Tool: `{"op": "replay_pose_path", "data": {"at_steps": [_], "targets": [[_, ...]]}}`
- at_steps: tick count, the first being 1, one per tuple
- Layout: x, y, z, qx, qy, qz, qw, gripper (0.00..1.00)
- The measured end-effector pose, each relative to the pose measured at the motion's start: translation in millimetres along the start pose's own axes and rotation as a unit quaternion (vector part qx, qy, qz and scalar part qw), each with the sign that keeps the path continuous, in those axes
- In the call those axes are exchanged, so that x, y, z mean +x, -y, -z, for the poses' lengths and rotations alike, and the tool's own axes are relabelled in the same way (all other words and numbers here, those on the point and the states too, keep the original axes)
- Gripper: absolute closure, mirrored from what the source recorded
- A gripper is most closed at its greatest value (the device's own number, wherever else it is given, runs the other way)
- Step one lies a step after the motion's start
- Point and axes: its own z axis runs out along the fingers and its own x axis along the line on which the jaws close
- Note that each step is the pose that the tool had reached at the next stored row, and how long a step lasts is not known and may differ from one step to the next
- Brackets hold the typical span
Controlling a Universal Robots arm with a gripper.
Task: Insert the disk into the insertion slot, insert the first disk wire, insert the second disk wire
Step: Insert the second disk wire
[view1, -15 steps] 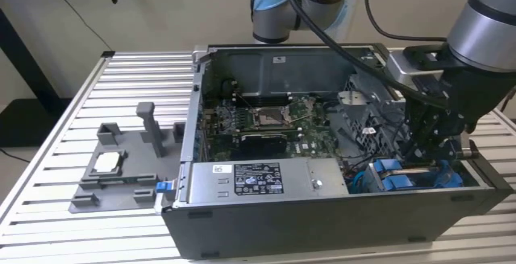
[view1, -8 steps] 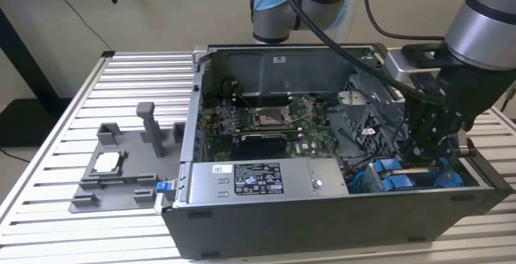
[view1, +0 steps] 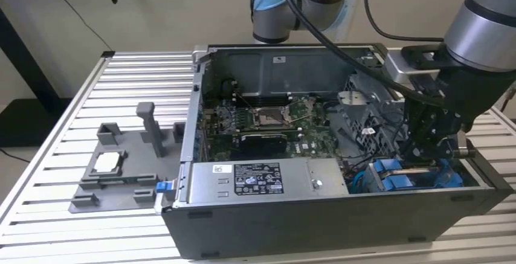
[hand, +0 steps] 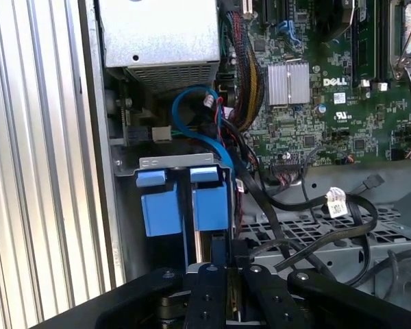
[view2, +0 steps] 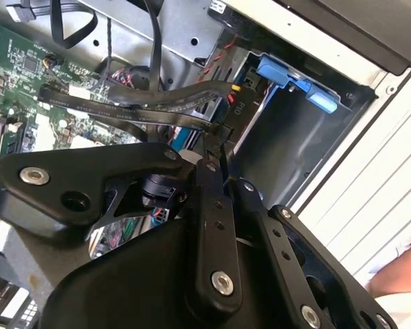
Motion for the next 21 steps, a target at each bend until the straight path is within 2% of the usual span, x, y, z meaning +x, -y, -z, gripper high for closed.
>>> {"op": "replay_pose_path", "data": {"at_steps": [8,14,15,21], "targets": [[0.8,-0.1,-3.5,-0.0003,-0.0019,0.0,1.0,0.84],[2.0,0.0,-3.8,-0.0006,-0.0016,0.0,1.0,0.83],[2.1,0.1,-3.3,-0.001,-0.0017,0.0,1.0,0.76],[2.1,0.3,2.8,-0.0034,-0.0017,0.0,0.99999,0.76]]}}
